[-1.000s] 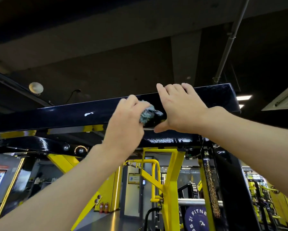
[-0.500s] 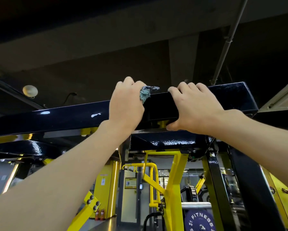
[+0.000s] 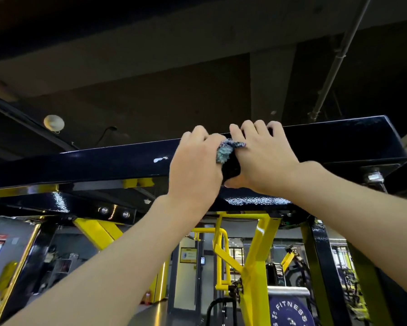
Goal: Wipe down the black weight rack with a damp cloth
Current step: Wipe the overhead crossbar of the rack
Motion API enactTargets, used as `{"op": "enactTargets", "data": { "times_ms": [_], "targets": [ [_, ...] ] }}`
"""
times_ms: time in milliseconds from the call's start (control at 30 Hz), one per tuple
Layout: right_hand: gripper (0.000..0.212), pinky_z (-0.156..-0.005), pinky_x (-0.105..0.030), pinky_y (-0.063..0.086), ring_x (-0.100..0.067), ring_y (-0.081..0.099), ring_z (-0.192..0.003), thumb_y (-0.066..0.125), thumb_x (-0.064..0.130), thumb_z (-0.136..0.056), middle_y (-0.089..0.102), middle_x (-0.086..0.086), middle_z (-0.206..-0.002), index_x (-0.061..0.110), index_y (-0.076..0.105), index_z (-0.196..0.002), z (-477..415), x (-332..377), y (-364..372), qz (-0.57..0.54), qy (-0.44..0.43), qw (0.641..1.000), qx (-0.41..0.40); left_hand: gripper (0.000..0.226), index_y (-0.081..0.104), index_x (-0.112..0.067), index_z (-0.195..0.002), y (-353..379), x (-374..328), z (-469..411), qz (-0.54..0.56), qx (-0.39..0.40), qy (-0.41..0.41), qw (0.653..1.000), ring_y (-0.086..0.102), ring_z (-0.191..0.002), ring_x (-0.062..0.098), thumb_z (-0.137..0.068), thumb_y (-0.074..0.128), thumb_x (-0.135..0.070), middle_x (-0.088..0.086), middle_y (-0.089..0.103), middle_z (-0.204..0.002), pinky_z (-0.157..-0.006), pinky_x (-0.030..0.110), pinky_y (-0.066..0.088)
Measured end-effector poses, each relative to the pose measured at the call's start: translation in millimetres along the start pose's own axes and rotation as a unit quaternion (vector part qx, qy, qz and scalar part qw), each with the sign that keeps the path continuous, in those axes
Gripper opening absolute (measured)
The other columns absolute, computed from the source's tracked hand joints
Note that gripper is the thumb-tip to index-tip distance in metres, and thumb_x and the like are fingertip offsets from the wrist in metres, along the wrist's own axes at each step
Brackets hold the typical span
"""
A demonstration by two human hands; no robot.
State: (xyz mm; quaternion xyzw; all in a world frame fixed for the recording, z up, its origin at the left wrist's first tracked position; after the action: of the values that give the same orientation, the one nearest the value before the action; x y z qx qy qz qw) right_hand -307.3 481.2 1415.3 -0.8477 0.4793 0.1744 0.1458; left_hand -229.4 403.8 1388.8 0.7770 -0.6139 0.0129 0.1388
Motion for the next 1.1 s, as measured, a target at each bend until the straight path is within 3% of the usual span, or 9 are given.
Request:
{"op": "enactTargets", "data": {
  "times_ms": [200, 333, 467, 533, 633, 767, 833, 933, 1100],
  "targets": [
    [0.091, -0.101, -0.043, 0.031, -0.028, 0.042, -0.113, 0.063, 0.073, -0.072, 0.044, -0.007, -0.124, 0.011, 0.039, -0.134, -0.7, -3.4, -2.5, -0.019, -0.011, 1.000, -0.021, 0.024, 0.066, -0.018, -0.115, 6.1, 1.7, -39.3, -0.048, -0.010, -0.039, 0.998, 0.048, -0.094, 0.020, -0.094, 0.057, -0.012, 0.001, 0.045, -0.098, -0.073, 0.030, 0.041],
    [0.089, -0.099, -0.042, 0.032, -0.027, 0.043, -0.110, 0.059, 0.074, -0.075, 0.045, -0.006, -0.120, 0.011, 0.039, -0.135, 2.6, -5.7, -1.5, -0.029, -0.013, 0.999, -0.036, 0.029, 0.068, -0.017, -0.114, 2.1, -5.0, -8.3, -0.023, 0.022, 0.013, 0.999, 0.047, -0.091, 0.018, -0.089, 0.060, -0.005, 0.000, 0.046, -0.094, -0.073, 0.032, 0.043],
    [0.087, -0.102, -0.043, 0.031, -0.029, 0.046, -0.111, 0.064, 0.072, -0.073, 0.047, -0.008, -0.121, 0.010, 0.041, -0.129, 4.6, -5.2, -2.3, -0.037, -0.008, 0.998, -0.049, 0.032, 0.069, -0.017, -0.114, -10.2, 22.9, 4.5, -0.066, -0.003, -0.068, 0.995, 0.047, -0.093, 0.020, -0.087, 0.060, -0.002, 0.001, 0.048, -0.097, -0.078, 0.039, 0.047],
    [0.085, -0.103, -0.044, 0.031, -0.029, 0.046, -0.110, 0.062, 0.072, -0.073, 0.048, -0.009, -0.119, 0.010, 0.042, -0.127, 4.8, -2.6, -1.9, -0.041, 0.000, 0.998, -0.052, 0.033, 0.069, -0.018, -0.114, -8.2, 7.2, 14.5, -0.048, 0.007, -0.046, 0.998, 0.047, -0.095, 0.019, -0.086, 0.062, -0.002, 0.000, 0.050, -0.099, -0.077, 0.033, 0.045],
    [0.092, -0.106, -0.044, 0.030, -0.029, 0.046, -0.114, 0.058, 0.077, -0.072, 0.048, -0.008, -0.124, 0.010, 0.039, -0.132, 6.6, -1.1, -1.8, -0.028, 0.004, 0.999, -0.043, 0.037, 0.068, -0.021, -0.121, -9.8, 3.7, 21.2, -0.027, 0.041, 0.014, 0.999, 0.048, -0.097, 0.015, -0.088, 0.063, -0.004, -0.003, 0.052, -0.100, -0.078, 0.027, 0.044],
    [0.109, -0.118, -0.051, 0.016, -0.030, 0.037, -0.134, 0.061, 0.079, -0.070, 0.041, -0.010, -0.139, 0.008, 0.029, -0.145, 4.2, 4.5, -4.9, -0.025, -0.001, 0.999, -0.024, 0.026, 0.070, -0.021, -0.116, -22.0, 42.0, -6.4, -0.046, 0.018, -0.049, 0.998, 0.051, -0.095, 0.019, -0.093, 0.061, -0.011, 0.002, 0.052, -0.099, -0.080, 0.037, 0.050],
    [0.113, -0.119, -0.051, 0.014, -0.029, 0.033, -0.137, 0.060, 0.080, -0.069, 0.038, -0.010, -0.143, 0.008, 0.023, -0.148, -5.8, 18.2, -5.4, -0.030, -0.010, 0.999, -0.015, 0.020, 0.071, -0.018, -0.111, -17.2, 34.4, -18.9, -0.037, 0.018, -0.036, 0.999, 0.053, -0.093, 0.021, -0.096, 0.058, -0.015, 0.004, 0.053, -0.099, -0.080, 0.041, 0.051],
    [0.104, -0.112, -0.046, 0.026, -0.025, 0.043, -0.122, 0.058, 0.079, -0.072, 0.046, -0.005, -0.130, 0.009, 0.031, -0.143, -16.5, 33.8, -3.2, -0.052, -0.011, 0.998, -0.018, 0.016, 0.069, -0.017, -0.107, -12.7, 31.9, -26.8, -0.043, 0.028, 0.010, 0.999, 0.054, -0.091, 0.023, -0.096, 0.057, -0.014, 0.006, 0.054, -0.099, -0.080, 0.041, 0.051],
    [0.092, -0.099, -0.042, 0.034, -0.025, 0.046, -0.108, 0.056, 0.081, -0.070, 0.048, -0.004, -0.118, 0.013, 0.042, -0.130, -18.4, 34.1, 0.2, -0.017, 0.000, 0.999, -0.051, 0.020, 0.070, -0.013, -0.109, -26.2, 62.4, -24.4, -0.043, -0.002, -0.025, 0.999, 0.053, -0.099, 0.027, -0.095, 0.057, -0.009, 0.009, 0.057, -0.102, -0.084, 0.042, 0.049]
  ]
}}
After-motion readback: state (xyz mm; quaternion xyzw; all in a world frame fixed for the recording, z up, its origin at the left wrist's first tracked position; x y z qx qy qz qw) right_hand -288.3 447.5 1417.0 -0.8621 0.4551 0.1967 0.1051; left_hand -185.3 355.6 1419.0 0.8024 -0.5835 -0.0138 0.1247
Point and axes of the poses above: each hand's wrist, its own z-axis away from the middle knuckle, its own y-axis out of the palm, x = y × z, the point moved 5 cm from there along -z, towards the middle knuckle
